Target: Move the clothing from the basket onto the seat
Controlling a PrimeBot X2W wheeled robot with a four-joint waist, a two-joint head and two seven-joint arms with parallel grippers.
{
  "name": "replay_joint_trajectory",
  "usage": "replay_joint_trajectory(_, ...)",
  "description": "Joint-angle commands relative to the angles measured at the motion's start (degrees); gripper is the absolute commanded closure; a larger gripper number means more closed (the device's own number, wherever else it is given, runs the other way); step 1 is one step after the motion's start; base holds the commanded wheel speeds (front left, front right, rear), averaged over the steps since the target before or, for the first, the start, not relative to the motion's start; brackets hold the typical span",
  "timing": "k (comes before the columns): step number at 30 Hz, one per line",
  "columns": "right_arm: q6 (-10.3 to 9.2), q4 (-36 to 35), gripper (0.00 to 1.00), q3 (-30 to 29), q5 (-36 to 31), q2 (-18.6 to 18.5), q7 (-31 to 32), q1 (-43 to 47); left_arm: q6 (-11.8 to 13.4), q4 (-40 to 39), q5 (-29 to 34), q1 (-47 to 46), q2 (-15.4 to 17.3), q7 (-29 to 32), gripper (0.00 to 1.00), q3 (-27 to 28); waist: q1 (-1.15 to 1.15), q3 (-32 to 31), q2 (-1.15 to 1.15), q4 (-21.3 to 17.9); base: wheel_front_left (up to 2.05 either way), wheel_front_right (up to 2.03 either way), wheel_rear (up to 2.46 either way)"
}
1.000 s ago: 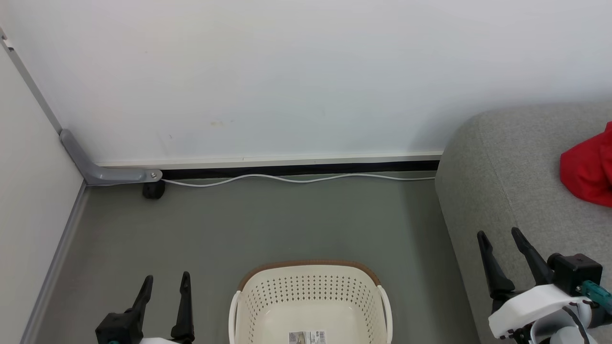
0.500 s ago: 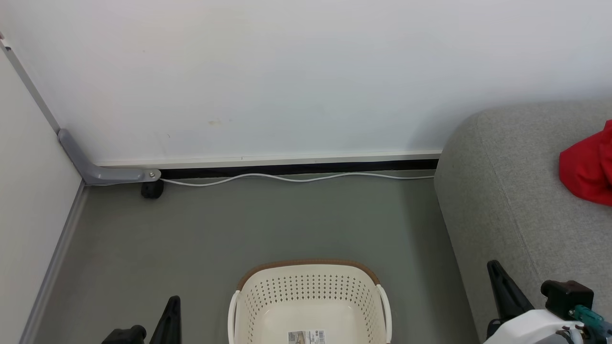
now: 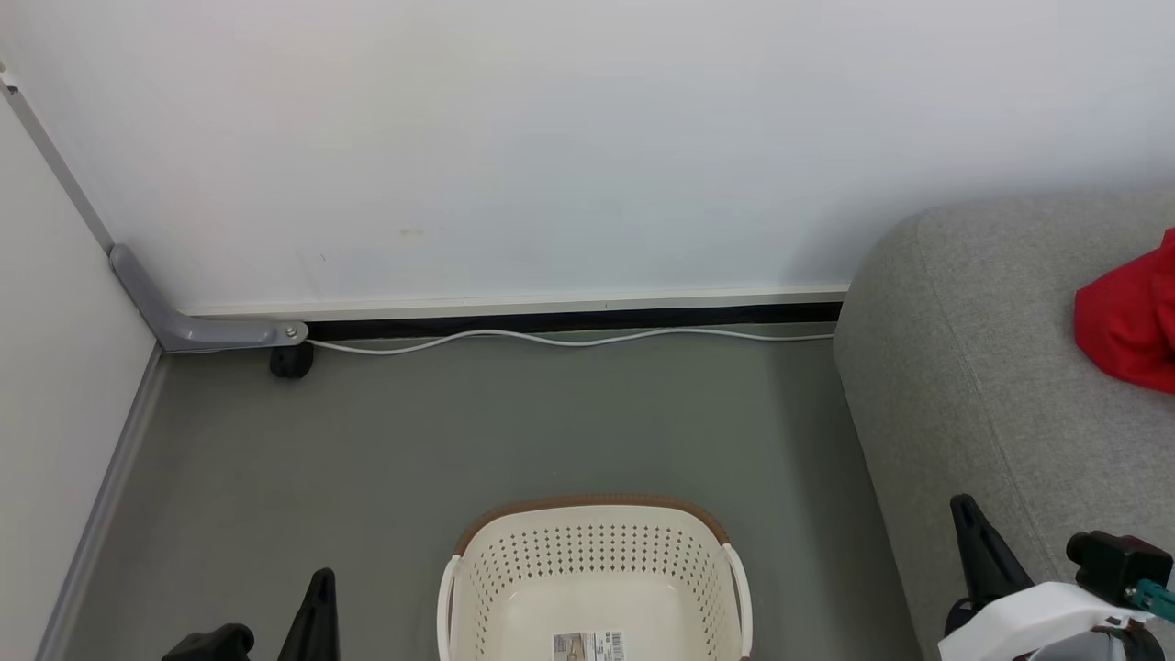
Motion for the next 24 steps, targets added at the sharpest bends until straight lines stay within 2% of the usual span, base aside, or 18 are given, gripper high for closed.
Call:
replay_joint_trajectory(1,0.03,-2.06,1.00,-0.63,1.85,-0.42,0.62,-1.92,-0.54,-1.75,-1.96,-2.69,0.65,0.29,1.00,0.87,-0.01,0.03,0.00,0.00,0.00,0.00,0.00)
replay_joint_trajectory(24,0.06,-4.24,1.00,-3.63,14.24,1.01,4.33,-1.75,-1.81,-2.70,-15.92,-4.43,0.79,3.98,1.00,2.47,-0.01,0.40,0.00,-0.02,0.00,0.00,0.00)
